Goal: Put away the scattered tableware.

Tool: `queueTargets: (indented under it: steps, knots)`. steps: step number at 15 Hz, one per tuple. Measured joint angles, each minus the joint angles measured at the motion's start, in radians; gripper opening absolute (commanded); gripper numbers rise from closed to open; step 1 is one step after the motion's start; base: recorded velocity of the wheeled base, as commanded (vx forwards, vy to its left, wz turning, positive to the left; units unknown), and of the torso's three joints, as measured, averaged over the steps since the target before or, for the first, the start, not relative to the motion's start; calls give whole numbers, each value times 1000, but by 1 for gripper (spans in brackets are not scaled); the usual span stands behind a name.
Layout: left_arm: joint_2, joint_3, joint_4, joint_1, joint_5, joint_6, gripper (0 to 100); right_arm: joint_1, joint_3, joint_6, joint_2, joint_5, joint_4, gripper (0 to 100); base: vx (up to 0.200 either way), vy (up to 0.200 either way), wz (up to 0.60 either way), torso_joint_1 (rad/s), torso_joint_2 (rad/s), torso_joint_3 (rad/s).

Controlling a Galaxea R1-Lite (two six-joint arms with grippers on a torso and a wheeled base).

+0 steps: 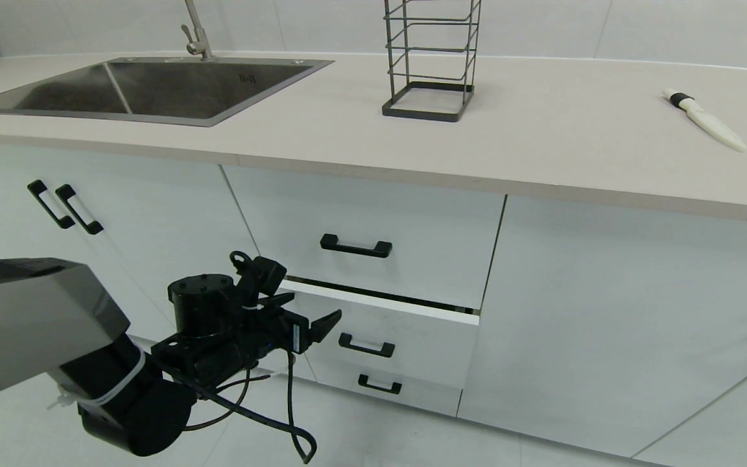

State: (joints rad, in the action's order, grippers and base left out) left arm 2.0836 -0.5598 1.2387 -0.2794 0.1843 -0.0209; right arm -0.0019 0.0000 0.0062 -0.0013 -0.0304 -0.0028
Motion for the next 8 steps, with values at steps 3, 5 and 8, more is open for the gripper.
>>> queueTargets:
  steps: [3, 5, 8]
  knots:
    - [18, -38, -1, 0, 0, 1, 100, 0, 0, 0, 0, 0, 0, 100, 0, 0, 0, 0, 0, 0]
    - [24, -52, -1, 1, 0, 2, 100, 0, 0, 0, 0, 0, 0, 100, 0, 0, 0, 0, 0, 0]
    - [32, -74, 3, 2, -1, 11, 100, 0, 0, 0, 0, 0, 0, 100, 0, 0, 0, 0, 0, 0]
